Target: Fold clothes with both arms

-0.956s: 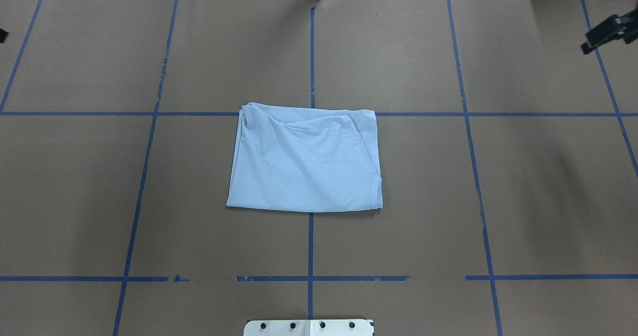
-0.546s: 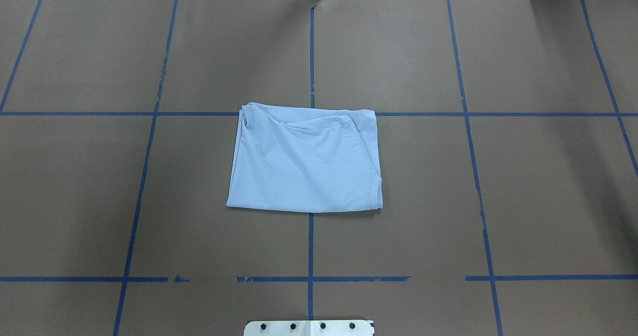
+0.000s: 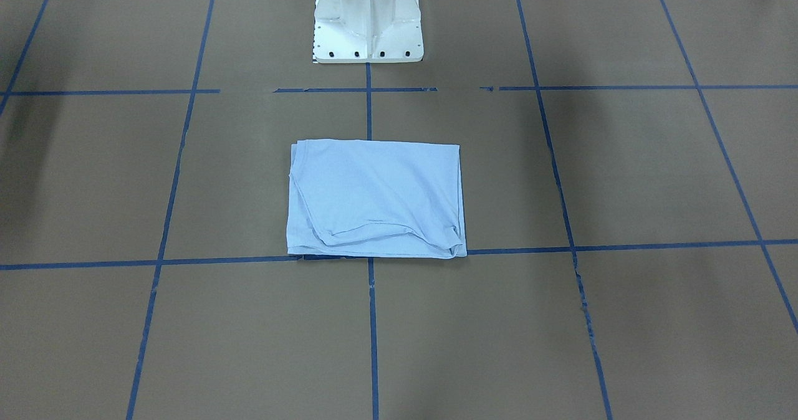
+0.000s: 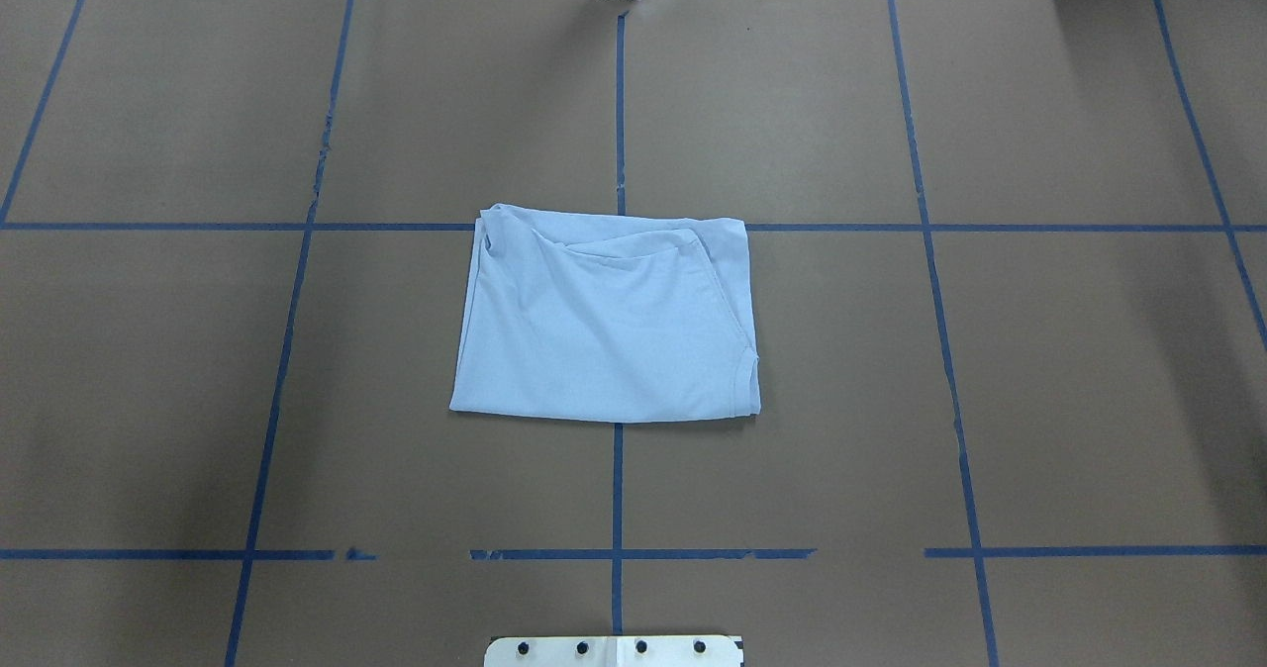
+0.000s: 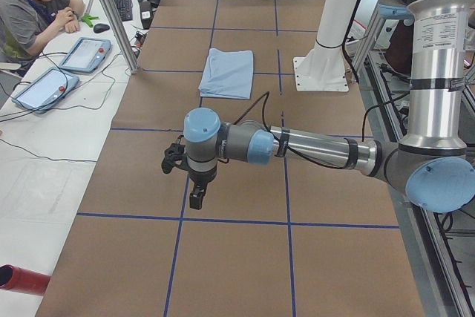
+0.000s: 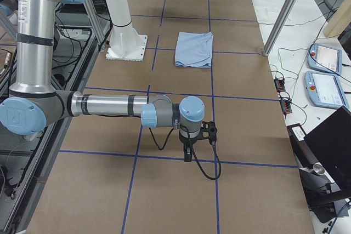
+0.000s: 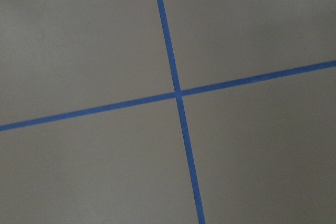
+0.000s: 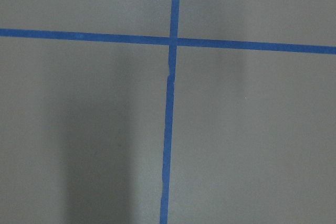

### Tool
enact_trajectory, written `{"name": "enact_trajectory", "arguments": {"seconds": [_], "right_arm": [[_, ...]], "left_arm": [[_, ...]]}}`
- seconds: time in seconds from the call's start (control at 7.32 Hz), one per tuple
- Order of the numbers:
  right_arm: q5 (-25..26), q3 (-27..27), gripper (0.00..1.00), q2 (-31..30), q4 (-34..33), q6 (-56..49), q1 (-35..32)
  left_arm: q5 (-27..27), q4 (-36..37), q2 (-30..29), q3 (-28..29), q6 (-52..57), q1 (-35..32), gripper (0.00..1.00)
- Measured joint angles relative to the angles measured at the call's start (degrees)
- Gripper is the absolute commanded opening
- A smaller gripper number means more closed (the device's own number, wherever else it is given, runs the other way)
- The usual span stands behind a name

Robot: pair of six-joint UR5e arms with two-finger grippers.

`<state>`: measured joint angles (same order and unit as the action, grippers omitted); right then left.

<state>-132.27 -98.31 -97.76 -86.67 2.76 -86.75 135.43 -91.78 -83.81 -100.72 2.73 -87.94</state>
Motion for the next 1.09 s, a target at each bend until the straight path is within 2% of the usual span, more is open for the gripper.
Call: {"name": "enact_trajectory", "arguments": {"seconds": [0.41,1.09], "right_arm": [[0.1,-0.4,1.0,-0.3,0.6,-0.2,-0.1],[-0.3,-0.8,1.0,-0.2,0.8,-0.6,-0.1]], "left_arm": [[2.5,0.4,2.5,0.1,-0.6,0.0,1.0],[0.7,-1.1,2.2,1.1,-0.7,0.0,1.0]]}}
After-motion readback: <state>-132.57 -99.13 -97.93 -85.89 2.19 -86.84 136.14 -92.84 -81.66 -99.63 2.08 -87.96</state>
